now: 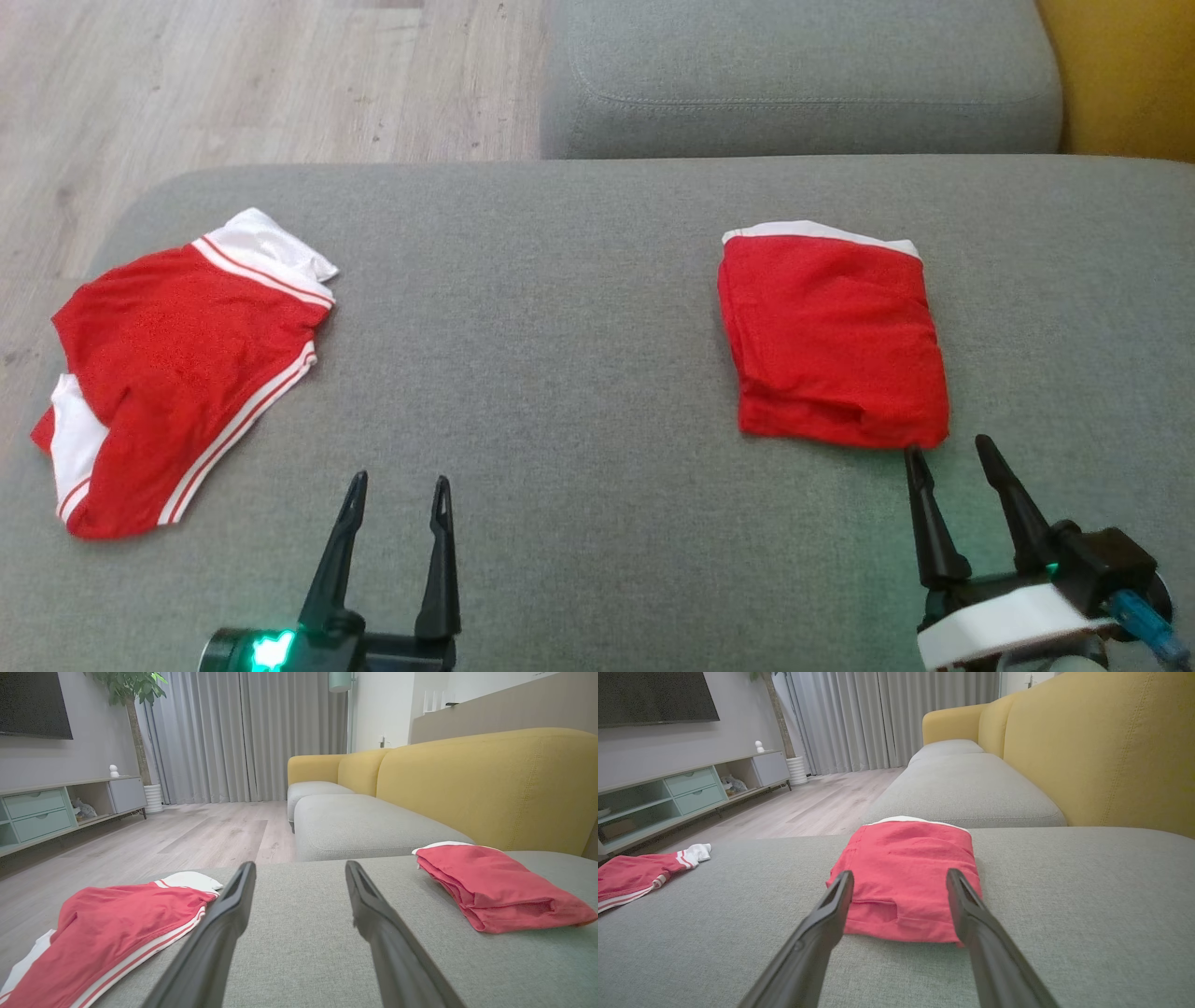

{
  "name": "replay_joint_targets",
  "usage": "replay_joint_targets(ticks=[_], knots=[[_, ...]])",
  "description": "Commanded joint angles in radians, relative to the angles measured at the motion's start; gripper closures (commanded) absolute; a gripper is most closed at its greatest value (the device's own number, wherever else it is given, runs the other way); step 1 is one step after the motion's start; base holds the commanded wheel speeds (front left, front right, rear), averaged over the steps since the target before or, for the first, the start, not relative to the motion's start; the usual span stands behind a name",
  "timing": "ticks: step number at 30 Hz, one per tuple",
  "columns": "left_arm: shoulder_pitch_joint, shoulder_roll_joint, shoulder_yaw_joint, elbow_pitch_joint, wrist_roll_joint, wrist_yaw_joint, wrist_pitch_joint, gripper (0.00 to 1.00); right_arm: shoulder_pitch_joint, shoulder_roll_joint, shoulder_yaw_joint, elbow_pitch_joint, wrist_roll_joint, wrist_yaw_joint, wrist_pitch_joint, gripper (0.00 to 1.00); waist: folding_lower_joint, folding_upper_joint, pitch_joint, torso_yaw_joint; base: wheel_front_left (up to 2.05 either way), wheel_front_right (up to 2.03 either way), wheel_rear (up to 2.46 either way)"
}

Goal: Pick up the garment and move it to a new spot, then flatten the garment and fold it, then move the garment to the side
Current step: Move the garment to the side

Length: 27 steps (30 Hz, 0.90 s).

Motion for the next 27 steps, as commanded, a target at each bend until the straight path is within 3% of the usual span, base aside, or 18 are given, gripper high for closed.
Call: replay_joint_targets(ticks=[1, 18, 27], knots=[[-0.020, -0.003, 0.034, -0.026, 0.010, -0.004, -0.005, 0.00, -0.017, -0.006, 0.015, -0.028, -0.008, -0.001, -0.011, 0.00, 0.0000, 0.0000, -0.002, -0.001, 0.00, 0.00, 0.00], [-0.009, -0.003, 0.038, -0.020, 0.032, -0.008, -0.005, 0.00, -0.014, 0.027, -0.017, -0.017, -0.036, -0.001, -0.011, 0.00, 0.0000, 0.0000, -0.007, -0.033, 0.00, 0.00, 0.00], [-0.038, -0.001, 0.021, -0.034, 0.054, -0.008, -0.005, 0.00, -0.043, 0.016, -0.001, 0.010, -0.020, -0.001, -0.011, 0.00, 0.0000, 0.0000, 0.043, -0.059, 0.00, 0.00, 0.00]])
